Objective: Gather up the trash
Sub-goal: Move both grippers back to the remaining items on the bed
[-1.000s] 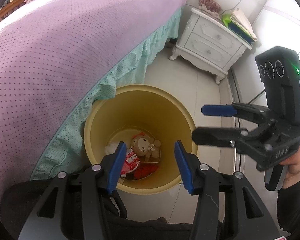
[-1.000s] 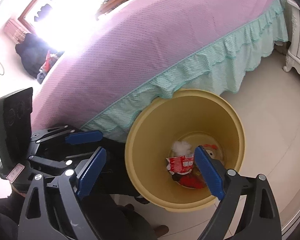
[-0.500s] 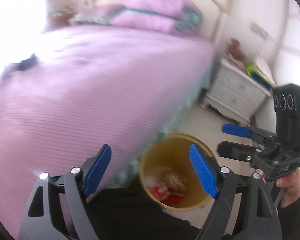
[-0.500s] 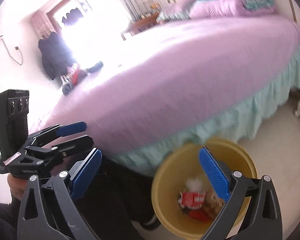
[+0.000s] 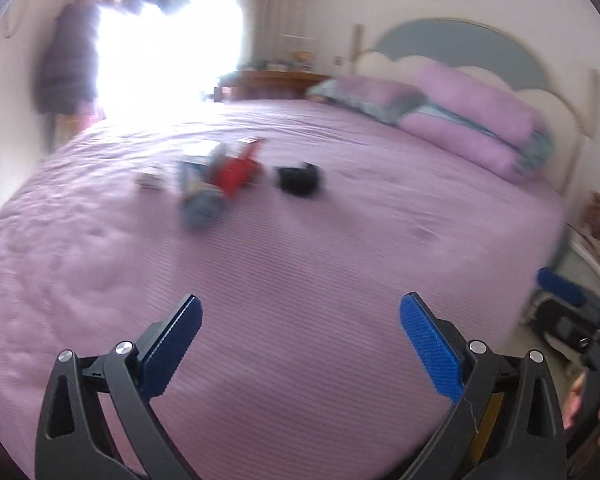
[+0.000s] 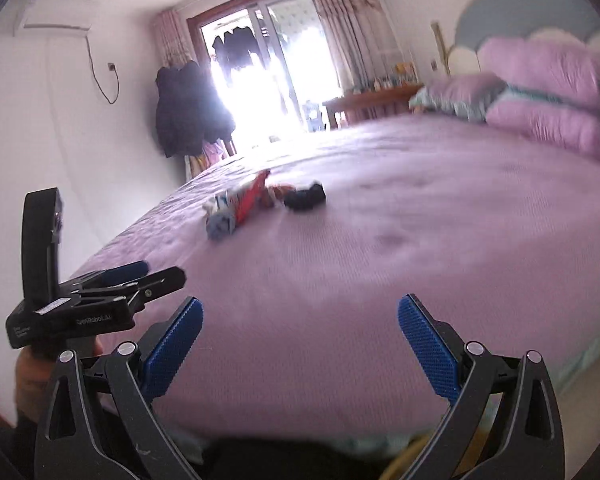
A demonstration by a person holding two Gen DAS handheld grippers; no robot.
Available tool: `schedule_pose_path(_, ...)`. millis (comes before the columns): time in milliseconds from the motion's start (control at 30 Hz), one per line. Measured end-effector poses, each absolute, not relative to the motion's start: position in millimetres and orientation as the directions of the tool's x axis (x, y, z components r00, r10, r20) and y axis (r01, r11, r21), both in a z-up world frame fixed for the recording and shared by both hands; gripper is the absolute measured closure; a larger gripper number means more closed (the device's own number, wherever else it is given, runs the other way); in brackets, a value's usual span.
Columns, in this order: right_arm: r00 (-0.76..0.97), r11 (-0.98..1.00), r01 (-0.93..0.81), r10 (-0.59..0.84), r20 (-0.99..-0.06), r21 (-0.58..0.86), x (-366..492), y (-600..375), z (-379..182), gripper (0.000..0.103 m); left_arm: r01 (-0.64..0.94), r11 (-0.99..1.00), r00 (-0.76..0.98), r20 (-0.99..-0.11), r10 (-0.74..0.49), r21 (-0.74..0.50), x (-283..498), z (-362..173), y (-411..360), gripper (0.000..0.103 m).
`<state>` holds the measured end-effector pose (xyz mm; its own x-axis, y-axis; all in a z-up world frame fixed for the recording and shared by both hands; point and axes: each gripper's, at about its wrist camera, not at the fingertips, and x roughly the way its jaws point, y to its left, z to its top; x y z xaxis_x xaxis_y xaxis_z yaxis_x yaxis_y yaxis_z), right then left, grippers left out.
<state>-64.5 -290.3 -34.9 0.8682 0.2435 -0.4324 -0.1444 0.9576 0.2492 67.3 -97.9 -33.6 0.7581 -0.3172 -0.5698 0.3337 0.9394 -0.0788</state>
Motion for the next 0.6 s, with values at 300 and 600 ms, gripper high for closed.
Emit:
schedule_pose_path(300,0.874,0.961,-0.184,0.256,-0.413,0.206,4,-263,-24,0.008,0.235,0.966,0.777,-0.576,-0.254,-0.109,122,-33,-62,0.004)
schedule_pose_path(600,0.839,0.948,-0.255,0.314,-0.445,0.190,52,-250,-27,0.008,0.173,0.978,0.740,-0.640,-0.205,-0.114,197,-49,-63,0.004)
